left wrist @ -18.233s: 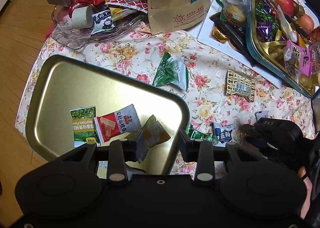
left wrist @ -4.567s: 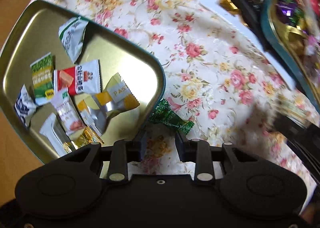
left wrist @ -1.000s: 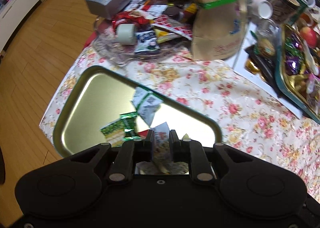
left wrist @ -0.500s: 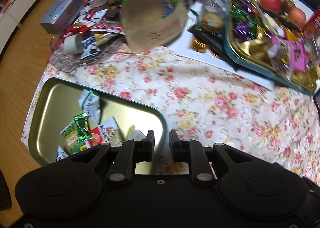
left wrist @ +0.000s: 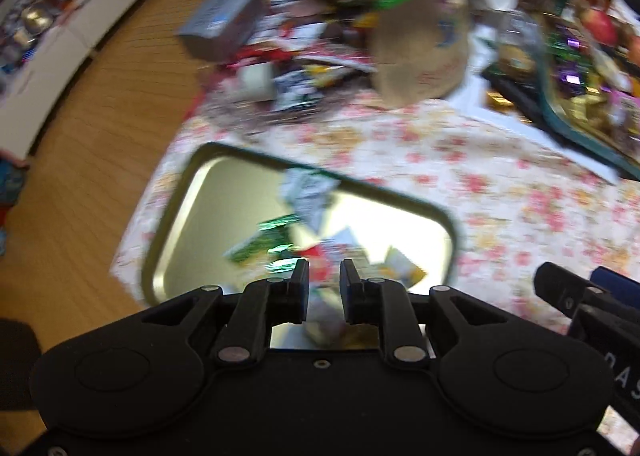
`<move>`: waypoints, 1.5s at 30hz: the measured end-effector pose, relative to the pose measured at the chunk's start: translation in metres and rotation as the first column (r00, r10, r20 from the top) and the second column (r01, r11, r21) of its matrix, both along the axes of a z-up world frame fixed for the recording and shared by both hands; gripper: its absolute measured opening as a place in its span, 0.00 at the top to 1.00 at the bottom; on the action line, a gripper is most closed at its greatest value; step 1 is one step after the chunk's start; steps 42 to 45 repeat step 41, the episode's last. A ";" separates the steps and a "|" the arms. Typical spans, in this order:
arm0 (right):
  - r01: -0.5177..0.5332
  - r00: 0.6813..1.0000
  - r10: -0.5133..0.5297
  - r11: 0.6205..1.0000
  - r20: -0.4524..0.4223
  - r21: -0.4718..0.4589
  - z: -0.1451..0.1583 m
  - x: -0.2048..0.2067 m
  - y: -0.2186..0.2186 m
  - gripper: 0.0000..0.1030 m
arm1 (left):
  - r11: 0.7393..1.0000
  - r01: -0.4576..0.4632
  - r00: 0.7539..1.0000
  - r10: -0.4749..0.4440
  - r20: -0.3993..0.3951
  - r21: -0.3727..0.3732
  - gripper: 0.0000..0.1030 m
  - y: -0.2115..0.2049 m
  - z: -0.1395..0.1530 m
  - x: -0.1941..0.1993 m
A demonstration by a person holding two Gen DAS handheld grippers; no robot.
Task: Organize snacks
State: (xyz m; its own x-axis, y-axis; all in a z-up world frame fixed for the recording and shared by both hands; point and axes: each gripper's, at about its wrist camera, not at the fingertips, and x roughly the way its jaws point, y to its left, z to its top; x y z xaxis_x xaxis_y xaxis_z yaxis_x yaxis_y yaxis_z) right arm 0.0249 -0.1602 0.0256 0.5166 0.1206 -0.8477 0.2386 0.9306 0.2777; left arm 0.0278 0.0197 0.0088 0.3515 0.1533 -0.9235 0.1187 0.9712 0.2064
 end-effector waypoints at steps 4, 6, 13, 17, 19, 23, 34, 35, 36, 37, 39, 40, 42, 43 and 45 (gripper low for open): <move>-0.061 0.998 0.061 0.998 -0.023 -0.004 -0.006 0.013 0.033 0.51 | 0.998 -0.064 0.998 0.063 -0.022 -0.015 0.74 0.037 -0.004 0.001; -0.086 0.996 0.085 0.996 -0.035 -0.020 -0.011 0.017 0.046 0.50 | 0.996 -0.083 0.996 0.082 -0.030 -0.015 0.74 0.048 -0.006 0.002; -0.129 0.989 0.126 0.991 -0.076 -0.039 -0.025 0.029 0.073 0.50 | 0.995 -0.094 0.994 0.092 -0.052 -0.035 0.74 0.068 -0.012 0.006; -0.135 0.988 0.131 0.990 -0.081 -0.040 -0.028 0.035 0.078 0.50 | 0.996 -0.087 0.995 0.085 -0.057 -0.030 0.74 0.070 -0.015 0.006; -0.136 0.988 0.132 0.990 -0.084 -0.041 -0.029 0.037 0.080 0.50 | 0.996 -0.083 0.995 0.081 -0.064 -0.035 0.74 0.070 -0.017 0.006; -0.138 0.987 0.134 0.989 -0.089 -0.044 -0.031 0.038 0.081 0.50 | 0.996 -0.078 0.995 0.075 -0.066 -0.038 0.74 0.069 -0.017 0.005; -0.141 0.987 0.136 0.989 -0.091 -0.047 -0.031 0.039 0.081 0.50 | 0.996 -0.078 0.995 0.075 -0.069 -0.045 0.74 0.068 -0.016 0.005; -0.141 0.986 0.136 0.989 -0.091 -0.047 -0.031 0.039 0.081 0.50 | 0.996 -0.078 0.995 0.075 -0.069 -0.045 0.74 0.068 -0.016 0.005; -0.141 0.986 0.136 0.989 -0.091 -0.047 -0.031 0.039 0.081 0.50 | 0.996 -0.078 0.995 0.074 -0.069 -0.044 0.74 0.067 -0.016 0.005; -0.141 0.987 0.136 0.989 -0.091 -0.047 -0.031 0.039 0.081 0.50 | 0.996 -0.077 0.995 0.074 -0.070 -0.045 0.74 0.067 -0.016 0.005; -0.141 0.987 0.137 0.989 -0.090 -0.047 -0.031 0.039 0.081 0.50 | 0.996 -0.078 0.994 0.075 -0.074 -0.045 0.74 0.067 -0.017 0.005; -0.141 0.987 0.137 0.989 -0.090 -0.047 -0.031 0.039 0.081 0.50 | 0.996 -0.077 0.995 0.073 -0.074 -0.045 0.74 0.067 -0.017 0.005; -0.140 0.987 0.136 0.989 -0.090 -0.048 -0.031 0.039 0.081 0.50 | 0.996 -0.074 0.995 0.070 -0.076 -0.048 0.74 0.066 -0.017 0.005; -0.140 0.987 0.136 0.989 -0.090 -0.048 -0.031 0.039 0.081 0.50 | 0.996 -0.074 0.995 0.070 -0.076 -0.048 0.74 0.066 -0.017 0.005; -0.140 0.987 0.136 0.989 -0.090 -0.048 -0.031 0.039 0.081 0.50 | 0.996 -0.074 0.995 0.070 -0.076 -0.048 0.74 0.066 -0.017 0.005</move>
